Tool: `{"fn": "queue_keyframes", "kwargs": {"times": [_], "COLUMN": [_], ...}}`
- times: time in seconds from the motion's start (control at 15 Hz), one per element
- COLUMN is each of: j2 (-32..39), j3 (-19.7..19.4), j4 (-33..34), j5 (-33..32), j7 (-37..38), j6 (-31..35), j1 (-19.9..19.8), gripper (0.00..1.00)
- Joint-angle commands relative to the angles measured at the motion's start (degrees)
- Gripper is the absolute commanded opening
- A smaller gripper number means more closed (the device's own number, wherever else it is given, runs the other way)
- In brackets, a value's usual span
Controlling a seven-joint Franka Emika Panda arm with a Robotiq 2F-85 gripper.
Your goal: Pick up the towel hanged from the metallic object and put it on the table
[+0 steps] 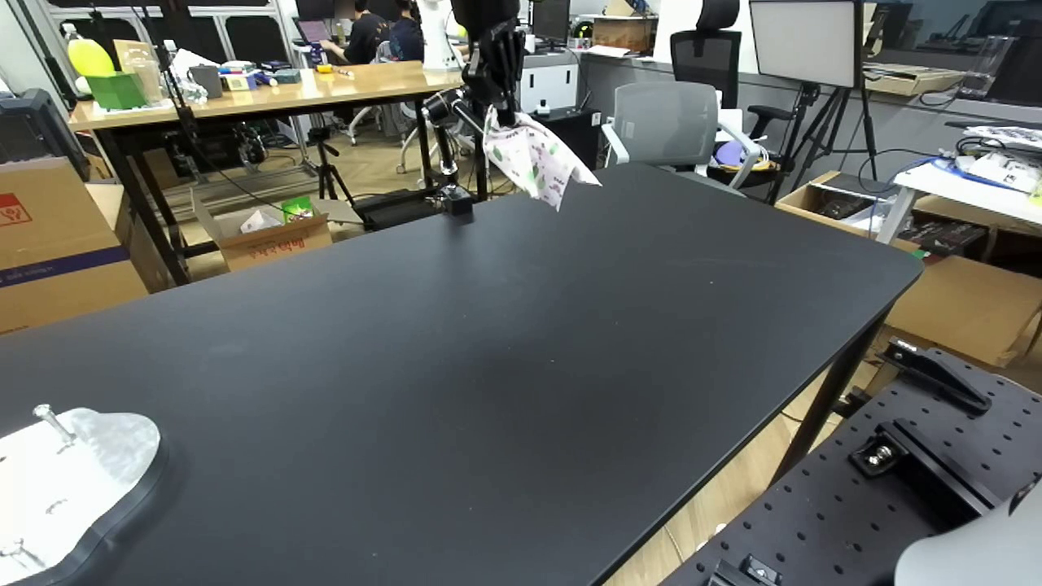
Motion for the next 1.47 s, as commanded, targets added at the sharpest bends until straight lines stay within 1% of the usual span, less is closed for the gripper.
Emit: {"fn": "queue_keyframes", "kwargs": {"times": [0.0,0.33,0.47,0.67,0.93,1.2,1.4], "j2": [-3.95,-9.23,-10.38,-10.89,-8.53,-5.17,-2.15], "j3": [-0.17,1.43,1.97,1.86,1.66,2.00,2.47], "j4": [-1.63,-6.02,-7.71,-9.90,-10.18,-8.69,-7.19], "j5": [1.64,0.45,-0.59,-3.26,-7.11,-9.07,-10.36], "j7": [1.79,8.17,11.97,19.73,27.13,28.80,30.38], "j6": [-3.84,-8.01,-8.54,-8.07,-9.64,-11.43,-11.32], "j1": [0.84,3.46,4.23,4.25,4.08,5.04,6.45], "gripper": [0.01,0.01,0.01,0.01,0.01,0.01,0.01]}}
